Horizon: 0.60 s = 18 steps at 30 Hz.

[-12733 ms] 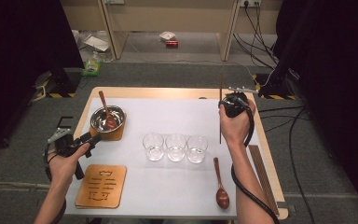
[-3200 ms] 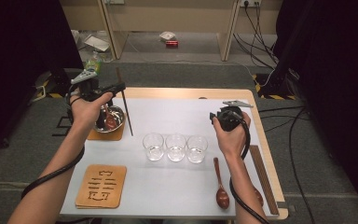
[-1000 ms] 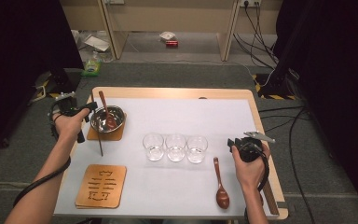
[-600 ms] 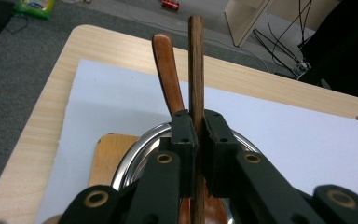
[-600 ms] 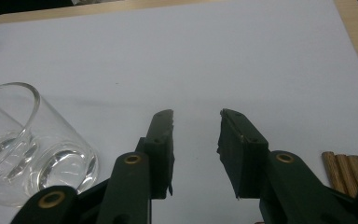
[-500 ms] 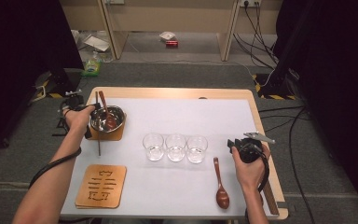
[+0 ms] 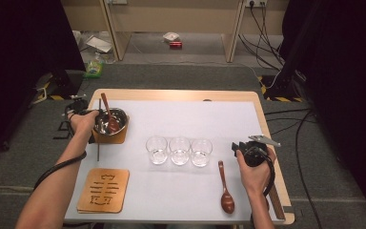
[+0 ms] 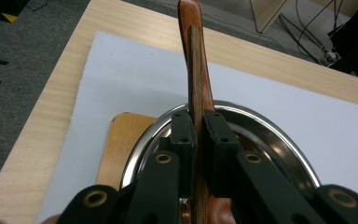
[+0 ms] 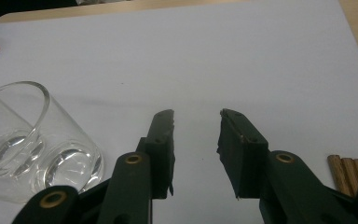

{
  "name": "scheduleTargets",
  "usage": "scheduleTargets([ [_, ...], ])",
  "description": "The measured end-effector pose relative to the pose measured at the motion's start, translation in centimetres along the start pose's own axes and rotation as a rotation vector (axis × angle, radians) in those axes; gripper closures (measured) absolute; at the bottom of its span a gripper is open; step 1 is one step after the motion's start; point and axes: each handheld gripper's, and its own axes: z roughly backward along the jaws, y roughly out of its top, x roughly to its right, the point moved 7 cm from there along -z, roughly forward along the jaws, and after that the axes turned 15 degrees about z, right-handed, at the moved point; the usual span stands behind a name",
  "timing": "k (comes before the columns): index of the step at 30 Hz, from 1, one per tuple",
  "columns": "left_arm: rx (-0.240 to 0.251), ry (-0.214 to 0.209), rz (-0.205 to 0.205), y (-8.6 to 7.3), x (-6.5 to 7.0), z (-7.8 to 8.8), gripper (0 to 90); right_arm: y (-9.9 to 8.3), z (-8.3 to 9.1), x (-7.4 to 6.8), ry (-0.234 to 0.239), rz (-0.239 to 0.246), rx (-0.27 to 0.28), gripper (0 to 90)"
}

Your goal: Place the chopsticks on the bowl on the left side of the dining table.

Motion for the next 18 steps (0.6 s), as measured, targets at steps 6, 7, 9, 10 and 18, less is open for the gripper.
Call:
scheduleTargets([
  [6,-0.013,0.023,0.003,-0.17,-0.29,-0.29,82.3,-0.04,-0.04,-0.1,0.002,0.004,-0.003,65.9],
  [7,-0.012,0.025,0.005,-0.18,-0.36,-0.35,82.2,-0.04,0.01,-0.08,0.004,0.003,-0.003,65.9],
  [9,-0.017,0.025,0.007,-0.23,-0.45,-0.42,82.0,0.02,0.05,-0.06,0.006,-0.001,0.003,65.8],
  [10,-0.019,0.024,0.007,-0.23,-0.47,-0.45,81.8,0.06,0.09,-0.01,0.003,-0.004,0.002,65.9],
  [18,-0.018,0.023,-0.01,-0.14,-0.11,-0.48,78.3,0.18,0.14,-0.18,0.013,0.002,0.005,65.9],
])
